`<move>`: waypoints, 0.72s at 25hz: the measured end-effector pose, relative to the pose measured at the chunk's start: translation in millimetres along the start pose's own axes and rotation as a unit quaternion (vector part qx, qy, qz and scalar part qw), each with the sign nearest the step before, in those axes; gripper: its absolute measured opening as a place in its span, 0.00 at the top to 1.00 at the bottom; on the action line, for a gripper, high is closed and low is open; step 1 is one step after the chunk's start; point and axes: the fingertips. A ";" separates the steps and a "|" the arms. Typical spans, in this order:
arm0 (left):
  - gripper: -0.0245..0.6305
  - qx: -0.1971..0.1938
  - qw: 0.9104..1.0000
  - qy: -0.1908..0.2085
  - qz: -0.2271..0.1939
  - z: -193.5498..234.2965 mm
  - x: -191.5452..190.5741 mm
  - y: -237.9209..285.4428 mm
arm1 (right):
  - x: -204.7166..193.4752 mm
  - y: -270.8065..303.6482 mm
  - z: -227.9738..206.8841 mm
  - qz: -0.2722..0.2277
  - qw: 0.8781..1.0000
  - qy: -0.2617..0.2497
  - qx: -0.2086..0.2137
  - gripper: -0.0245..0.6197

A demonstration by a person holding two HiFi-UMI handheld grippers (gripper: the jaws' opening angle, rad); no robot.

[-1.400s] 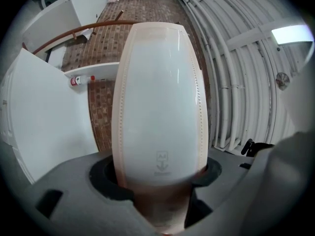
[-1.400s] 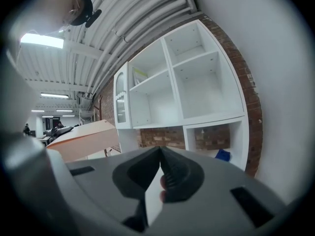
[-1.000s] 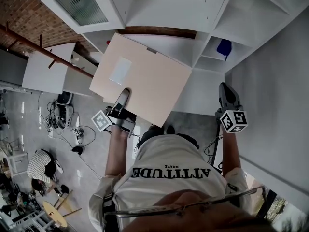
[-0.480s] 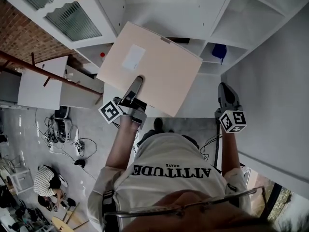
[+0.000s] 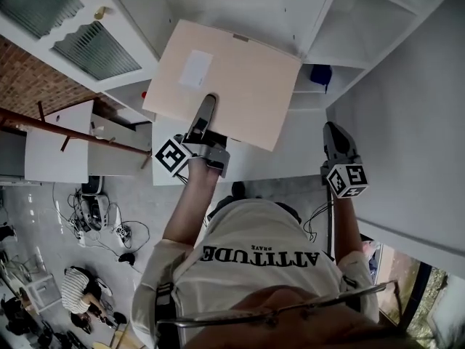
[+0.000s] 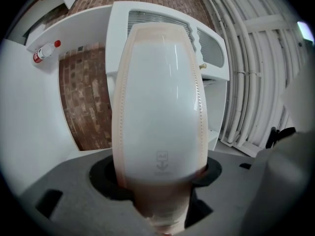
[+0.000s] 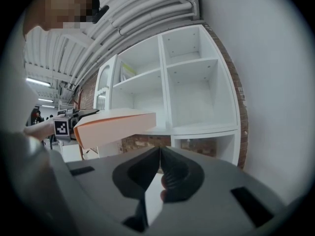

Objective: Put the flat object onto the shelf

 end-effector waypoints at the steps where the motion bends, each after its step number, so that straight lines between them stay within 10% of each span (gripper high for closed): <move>1: 0.51 0.001 1.000 -0.002 -0.005 0.3 1.8 3.4 | 0.5 0.3 1.1 0.000 1.000 -0.001 0.000 0.92; 18: 0.51 0.054 0.994 -0.045 -0.090 38.5 18.6 51.8 | 8.1 2.2 12.5 0.002 1.000 -0.015 -0.003 0.92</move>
Point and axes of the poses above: the fingertips, and each gripper's own axes: y forward along the fingers, z to its left, x out of its top, and after that the axes turned 2 degrees about -y, right-handed
